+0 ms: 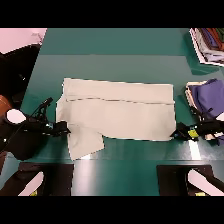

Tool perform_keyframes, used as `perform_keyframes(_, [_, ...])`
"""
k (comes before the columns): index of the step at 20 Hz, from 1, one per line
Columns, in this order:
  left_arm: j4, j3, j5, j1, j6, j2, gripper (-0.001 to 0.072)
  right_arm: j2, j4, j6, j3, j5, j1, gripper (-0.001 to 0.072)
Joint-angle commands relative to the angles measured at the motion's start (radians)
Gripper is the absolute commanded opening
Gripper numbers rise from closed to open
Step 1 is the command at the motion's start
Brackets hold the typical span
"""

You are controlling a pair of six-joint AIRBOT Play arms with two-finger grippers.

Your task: Fold the shirts.

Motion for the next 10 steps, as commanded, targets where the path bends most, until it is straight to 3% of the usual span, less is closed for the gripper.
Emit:
perform_keyframes(1, [0.075, 0.001, -0.08, 0.0, -0.005, 0.006, 0.0025, 0.087, -0.078, 0.001, 0.044, 0.089, 0.042, 0.0016])
perform_keyframes(6, [0.092, 0.028, -0.215, 0.0, -0.076, 0.194, 0.0024, 0.317, -0.232, 0.002, 0.05, 0.286, 0.002, 0.0016])
perform_keyframes(8, [0.092, 0.092, -0.293, 0.0, -0.087, 0.223, 0.0024, 0.387, -0.227, 0.003, 0.051, 0.311, -0.025, 0.0016])
perform_keyframes(10, [0.091, 0.159, -0.278, 0.0, -0.086, 0.212, 0.0024, 0.401, -0.222, 0.021, 0.076, 0.296, -0.019, 0.0015])
